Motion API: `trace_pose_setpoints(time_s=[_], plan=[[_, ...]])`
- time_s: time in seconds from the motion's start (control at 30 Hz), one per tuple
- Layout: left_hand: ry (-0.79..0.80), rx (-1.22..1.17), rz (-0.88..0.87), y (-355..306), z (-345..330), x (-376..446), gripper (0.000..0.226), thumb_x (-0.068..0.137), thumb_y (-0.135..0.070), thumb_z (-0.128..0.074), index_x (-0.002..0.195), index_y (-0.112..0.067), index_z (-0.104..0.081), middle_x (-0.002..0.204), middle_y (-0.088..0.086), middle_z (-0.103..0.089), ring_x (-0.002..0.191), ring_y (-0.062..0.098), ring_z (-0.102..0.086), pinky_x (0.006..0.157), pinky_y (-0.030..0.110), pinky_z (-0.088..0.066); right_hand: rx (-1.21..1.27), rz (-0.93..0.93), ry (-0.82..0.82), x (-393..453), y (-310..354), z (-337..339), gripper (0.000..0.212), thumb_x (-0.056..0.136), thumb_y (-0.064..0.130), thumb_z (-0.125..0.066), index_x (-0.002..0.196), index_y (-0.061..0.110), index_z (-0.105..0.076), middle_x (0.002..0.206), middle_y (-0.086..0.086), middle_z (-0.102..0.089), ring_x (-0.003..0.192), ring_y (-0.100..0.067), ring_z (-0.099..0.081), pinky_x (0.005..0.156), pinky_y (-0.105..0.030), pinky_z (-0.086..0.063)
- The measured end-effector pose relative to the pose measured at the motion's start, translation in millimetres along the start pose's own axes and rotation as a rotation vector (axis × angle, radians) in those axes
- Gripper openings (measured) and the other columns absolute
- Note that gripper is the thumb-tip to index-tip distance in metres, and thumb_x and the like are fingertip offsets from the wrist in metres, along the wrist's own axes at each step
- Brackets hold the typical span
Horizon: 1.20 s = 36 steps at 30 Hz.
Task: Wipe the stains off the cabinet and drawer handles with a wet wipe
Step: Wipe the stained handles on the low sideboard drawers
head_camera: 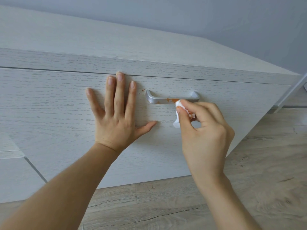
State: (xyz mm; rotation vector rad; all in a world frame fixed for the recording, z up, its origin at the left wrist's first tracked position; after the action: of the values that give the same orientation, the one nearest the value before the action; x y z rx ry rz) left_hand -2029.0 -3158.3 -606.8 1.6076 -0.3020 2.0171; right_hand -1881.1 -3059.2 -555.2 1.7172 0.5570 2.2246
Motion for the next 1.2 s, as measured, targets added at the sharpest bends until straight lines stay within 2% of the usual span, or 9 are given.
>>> trace_pose_setpoints(time_s=[0.13, 0.27, 0.53, 0.9, 1.03, 1.2], plan=[[-0.007, -0.003, 0.001, -0.2, 0.4, 0.6, 0.105, 0.079, -0.079, -0.048, 0.144, 0.000, -0.024, 0.146, 0.023, -0.022, 0.139, 0.035, -0.012, 0.108, 0.063, -0.004, 0.019, -0.025, -0.064, 1.7, -0.5, 5.3, 0.006, 0.082, 0.004, -0.071, 0.087, 0.005, -0.074, 0.078, -0.008, -0.066, 0.070, -0.005, -0.054, 0.069, -0.003, -0.039], [-0.013, -0.002, -0.003, -0.2, -0.5, 0.1, 0.104, 0.079, -0.079, -0.047, 0.144, -0.001, -0.024, 0.145, 0.023, -0.022, 0.139, 0.034, -0.012, 0.108, 0.063, -0.004, 0.027, -0.054, -0.073, 2.7, 2.8, 0.6, 0.005, 0.082, 0.006, -0.070, 0.086, 0.005, -0.074, 0.078, -0.007, -0.066, 0.068, -0.007, -0.055, 0.066, -0.006, -0.041], [-0.032, -0.007, -0.002, -0.4, -1.8, 0.0, 0.104, 0.078, -0.079, -0.048, 0.143, -0.001, -0.026, 0.145, 0.022, -0.024, 0.139, 0.034, -0.014, 0.109, 0.062, -0.005, 0.043, -0.050, -0.072, 0.8, 8.1, -6.1, 0.006, 0.082, 0.006, -0.071, 0.086, 0.004, -0.074, 0.076, -0.008, -0.067, 0.066, -0.010, -0.055, 0.062, -0.012, -0.042], [-0.037, -0.007, -0.002, -0.3, -2.4, -0.6, 0.103, 0.078, -0.078, -0.048, 0.143, -0.001, -0.027, 0.146, 0.022, -0.023, 0.139, 0.033, -0.014, 0.111, 0.061, -0.003, 0.069, -0.103, -0.049, 1.4, 9.2, -6.2, 0.007, 0.082, 0.008, -0.069, 0.086, 0.005, -0.074, 0.077, -0.006, -0.067, 0.067, -0.009, -0.055, 0.064, -0.008, -0.040], [-0.034, 0.000, -0.002, 0.1, -1.9, 0.1, 0.104, 0.078, -0.078, -0.049, 0.143, -0.001, -0.026, 0.145, 0.022, -0.023, 0.139, 0.033, -0.014, 0.110, 0.061, -0.003, 0.060, -0.043, 0.014, -1.0, 11.9, -7.5, 0.007, 0.082, 0.005, -0.070, 0.088, 0.005, -0.074, 0.079, -0.006, -0.067, 0.069, -0.008, -0.056, 0.065, -0.011, -0.042], [-0.025, -0.006, -0.008, -0.5, -0.1, -0.1, 0.102, 0.079, -0.077, -0.048, 0.143, -0.001, -0.026, 0.145, 0.022, -0.023, 0.139, 0.034, -0.014, 0.109, 0.062, -0.005, 0.081, -0.047, -0.029, -2.0, 8.2, -0.6, 0.007, 0.083, 0.006, -0.070, 0.088, 0.005, -0.074, 0.079, -0.006, -0.068, 0.069, -0.008, -0.056, 0.064, -0.012, -0.044]])
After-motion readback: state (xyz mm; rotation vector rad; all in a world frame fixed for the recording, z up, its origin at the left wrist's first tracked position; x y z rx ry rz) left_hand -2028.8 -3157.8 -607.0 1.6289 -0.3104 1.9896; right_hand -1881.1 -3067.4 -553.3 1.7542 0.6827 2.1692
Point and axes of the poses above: each hand's wrist, its own x-axis towards the middle knuckle, its own z-axis out of the back of the hand, y = z × x, the point moved 2 cm from there along x, towards the middle knuckle
